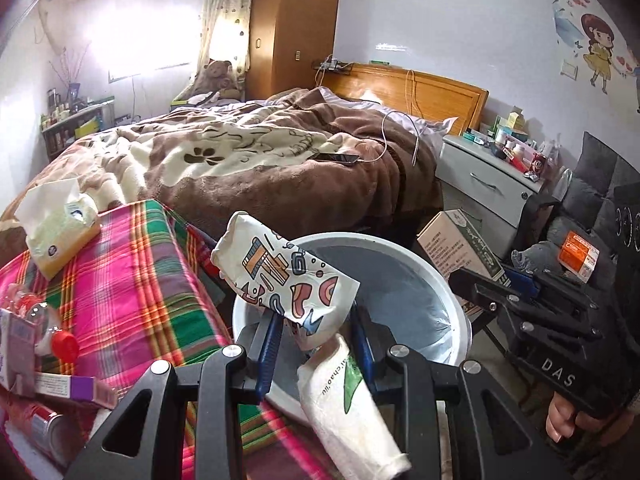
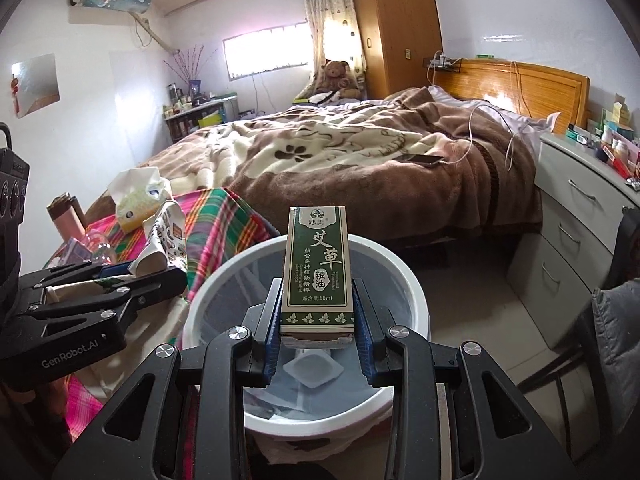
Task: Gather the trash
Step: 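Open both grippers to drop the green box and wrappers into the bin, then move both tools back over the pile of trash on the bed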
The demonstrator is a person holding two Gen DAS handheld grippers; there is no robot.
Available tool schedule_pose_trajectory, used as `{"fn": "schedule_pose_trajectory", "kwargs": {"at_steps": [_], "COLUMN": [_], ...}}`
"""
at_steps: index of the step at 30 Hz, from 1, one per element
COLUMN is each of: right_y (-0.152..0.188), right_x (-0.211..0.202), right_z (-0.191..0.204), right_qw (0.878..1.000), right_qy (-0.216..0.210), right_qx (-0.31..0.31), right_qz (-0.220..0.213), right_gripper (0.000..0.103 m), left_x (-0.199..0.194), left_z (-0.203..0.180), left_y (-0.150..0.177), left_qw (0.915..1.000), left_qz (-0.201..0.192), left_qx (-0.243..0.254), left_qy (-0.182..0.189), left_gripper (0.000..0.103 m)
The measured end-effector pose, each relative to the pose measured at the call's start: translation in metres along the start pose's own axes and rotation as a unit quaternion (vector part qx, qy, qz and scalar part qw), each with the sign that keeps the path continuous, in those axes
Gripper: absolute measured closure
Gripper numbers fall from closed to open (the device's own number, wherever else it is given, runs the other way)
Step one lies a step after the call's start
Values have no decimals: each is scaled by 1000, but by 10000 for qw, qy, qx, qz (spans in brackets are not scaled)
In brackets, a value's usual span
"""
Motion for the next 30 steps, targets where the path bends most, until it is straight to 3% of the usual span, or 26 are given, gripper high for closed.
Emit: {"fn": "schedule_pose_trajectory", "kwargs": {"at_steps": [13, 15, 16, 21, 23, 26, 30], "right_y": [3, 5, 5, 8, 7, 6, 4], "right_x": [24, 27, 29, 31, 31, 29, 27], "right_z": [-19, -19, -18, -18, -18, -17, -14], "right_qw": [9990, 9986, 9985, 9978, 9978, 9981, 9983], "right_qy": [179, 168, 175, 222, 239, 214, 201], "right_qx": [72, 45, 34, 12, 16, 44, 58], "right_qz": [408, 497, 526, 618, 621, 581, 537], "right_gripper": [70, 70, 70, 70, 68, 52, 51], "left_x": [51, 55, 55, 51, 47, 40, 26], "left_z": [0, 2, 4, 11, 13, 13, 14], "left_y": [2, 3, 2, 2, 1, 1, 1], "left_qw": [9990, 9989, 9987, 9987, 9987, 9991, 9992], "left_qz": [413, 432, 421, 347, 316, 252, 169], "left_qx": [-140, -190, -244, -354, -388, -333, -360], "left_qy": [80, 82, 128, 127, 131, 76, 57], "left_gripper": [66, 48, 44, 40, 40, 40, 40]}}
Point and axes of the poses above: each gripper's, at about its wrist camera, not at the fingertips, and x roughly the way its jaws point, z to its left, y to its underside, the point moved 1 cm from there along x, roughly the way its jaws point, and after that the axes turned 2 degrees about -z, right-handed, at the moved point
